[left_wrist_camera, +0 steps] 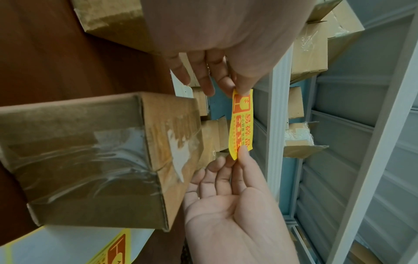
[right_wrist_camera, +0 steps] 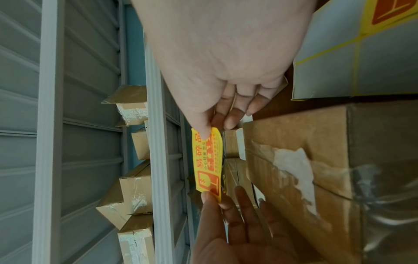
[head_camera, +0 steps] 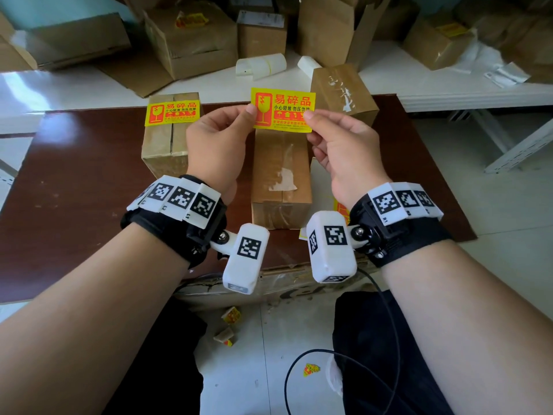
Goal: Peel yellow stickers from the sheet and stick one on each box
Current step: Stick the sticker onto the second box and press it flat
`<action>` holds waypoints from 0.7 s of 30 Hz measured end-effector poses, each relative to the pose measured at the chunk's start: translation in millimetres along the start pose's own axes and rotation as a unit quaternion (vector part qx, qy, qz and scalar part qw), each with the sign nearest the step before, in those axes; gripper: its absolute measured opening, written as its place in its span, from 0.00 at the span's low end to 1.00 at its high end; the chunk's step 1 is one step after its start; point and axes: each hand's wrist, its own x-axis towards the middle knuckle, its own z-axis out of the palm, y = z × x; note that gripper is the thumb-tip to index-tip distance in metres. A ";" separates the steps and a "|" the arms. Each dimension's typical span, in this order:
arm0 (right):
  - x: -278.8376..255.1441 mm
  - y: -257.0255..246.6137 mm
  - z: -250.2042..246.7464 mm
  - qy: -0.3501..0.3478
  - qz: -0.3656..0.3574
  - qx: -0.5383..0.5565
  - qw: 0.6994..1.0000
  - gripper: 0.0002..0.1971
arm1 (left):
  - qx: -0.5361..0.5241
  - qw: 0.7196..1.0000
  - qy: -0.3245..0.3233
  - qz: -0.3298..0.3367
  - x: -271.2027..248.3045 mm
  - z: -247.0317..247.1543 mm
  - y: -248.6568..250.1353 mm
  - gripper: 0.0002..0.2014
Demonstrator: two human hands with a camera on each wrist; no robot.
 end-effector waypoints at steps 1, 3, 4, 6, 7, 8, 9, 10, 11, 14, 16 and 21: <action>0.4 0.1 -0.2 0.000 0.002 0.000 1.000 0.05 | 0.004 1.000 0.002 -0.005 0.3 -0.3 -0.1 0.05; 1.0 0.3 -0.4 0.000 0.003 0.000 1.000 0.04 | 0.010 1.000 0.006 -0.012 1.0 -0.6 -0.8 0.06; 1.1 0.3 -0.2 0.000 0.003 0.001 1.000 0.04 | 0.011 1.000 0.007 -0.014 1.4 -0.8 -0.9 0.06; 1.7 -0.2 -0.3 0.001 0.005 0.000 1.000 0.04 | 0.016 1.000 0.008 -0.021 1.5 -0.9 -0.8 0.07; 1.9 -0.4 -0.5 0.002 0.006 -0.002 1.000 0.05 | 0.019 1.000 0.007 -0.024 1.6 -1.0 -0.9 0.08; 2.4 -0.2 -0.9 0.003 0.007 -0.005 1.000 0.05 | 0.023 0.999 0.007 -0.025 1.7 -1.2 -1.2 0.08; 2.6 0.1 -1.3 0.003 0.007 -0.008 1.000 0.05 | 0.028 0.999 0.007 -0.026 1.0 -1.4 -1.0 0.08; 3.1 0.7 -1.2 0.004 0.006 -0.013 1.000 0.04 | 0.035 0.999 0.009 -0.024 0.3 -1.6 -0.6 0.08; 3.6 1.2 -1.7 0.007 0.006 -0.020 1.000 0.04 | 0.047 0.999 0.011 -0.022 -0.8 -1.3 -0.5 0.08; 5.7 3.5 -1.8 0.014 0.014 -0.032 0.999 0.05 | 0.076 0.997 0.019 -0.017 -2.0 -1.1 0.2 0.09; 6.9 4.4 -2.2 0.016 0.022 -0.032 0.999 0.06 | 0.088 0.996 0.020 -0.020 -1.9 -0.6 0.2 0.10; 8.6 6.4 -3.2 0.019 0.024 -0.026 0.999 0.07 | 0.097 0.995 0.020 -0.029 -2.7 2.8 0.4 0.11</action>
